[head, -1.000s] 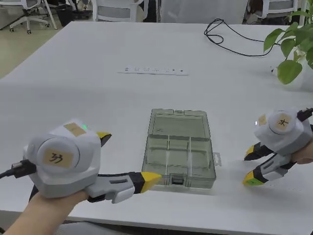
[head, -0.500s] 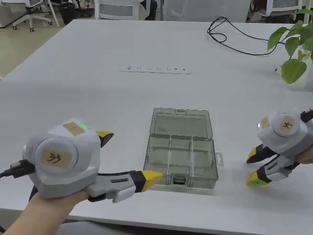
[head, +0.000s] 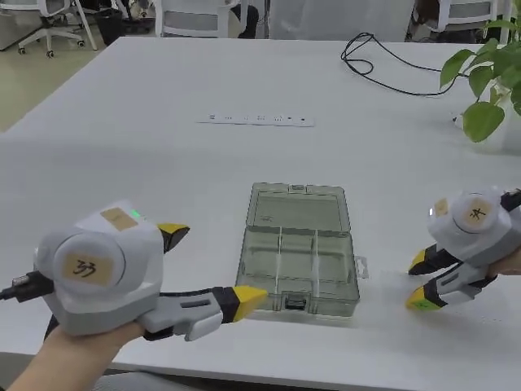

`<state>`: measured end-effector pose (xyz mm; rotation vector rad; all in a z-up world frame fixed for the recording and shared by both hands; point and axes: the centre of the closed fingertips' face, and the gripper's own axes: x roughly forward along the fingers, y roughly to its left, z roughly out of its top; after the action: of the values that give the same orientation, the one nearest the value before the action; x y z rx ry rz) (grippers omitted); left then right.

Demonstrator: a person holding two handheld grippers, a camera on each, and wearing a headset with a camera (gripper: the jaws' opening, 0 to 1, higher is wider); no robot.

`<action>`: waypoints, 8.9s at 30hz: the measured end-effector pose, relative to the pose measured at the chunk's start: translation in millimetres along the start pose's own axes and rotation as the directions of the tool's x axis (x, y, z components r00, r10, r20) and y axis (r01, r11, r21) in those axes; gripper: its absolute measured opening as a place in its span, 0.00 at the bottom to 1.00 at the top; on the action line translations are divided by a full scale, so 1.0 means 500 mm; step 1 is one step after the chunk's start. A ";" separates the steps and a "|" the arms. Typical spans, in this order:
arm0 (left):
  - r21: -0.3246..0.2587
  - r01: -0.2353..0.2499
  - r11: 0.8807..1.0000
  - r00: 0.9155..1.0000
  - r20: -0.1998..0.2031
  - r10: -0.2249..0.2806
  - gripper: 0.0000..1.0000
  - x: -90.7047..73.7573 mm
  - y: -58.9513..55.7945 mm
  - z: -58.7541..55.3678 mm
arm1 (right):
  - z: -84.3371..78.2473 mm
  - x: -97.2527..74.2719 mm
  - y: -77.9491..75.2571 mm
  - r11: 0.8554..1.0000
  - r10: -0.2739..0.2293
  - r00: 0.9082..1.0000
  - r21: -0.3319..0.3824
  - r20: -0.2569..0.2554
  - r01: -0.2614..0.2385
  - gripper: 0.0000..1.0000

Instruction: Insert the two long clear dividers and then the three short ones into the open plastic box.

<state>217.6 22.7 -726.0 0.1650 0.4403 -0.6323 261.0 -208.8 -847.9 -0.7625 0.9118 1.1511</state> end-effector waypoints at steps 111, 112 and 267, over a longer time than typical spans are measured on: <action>-0.152 0.256 0.955 0.965 0.095 -0.244 0.00 0.037 -0.078 0.033 | 0.399 -0.129 0.135 0.974 -0.102 0.799 -0.102 0.592 0.200 0.33; -0.117 0.258 0.959 0.965 0.079 -0.250 0.00 0.038 -0.078 0.030 | 0.399 -0.129 0.133 0.974 -0.102 0.800 -0.103 0.592 0.200 0.33; -0.006 0.166 0.986 0.982 0.092 -0.165 0.65 0.029 -0.037 -0.002 | 0.407 0.010 0.064 0.998 0.033 0.949 -0.061 0.313 -0.014 0.02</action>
<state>216.5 0.2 -733.8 0.0863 0.3726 -0.7968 272.0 -20.7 -764.3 -0.5936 0.6244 1.2816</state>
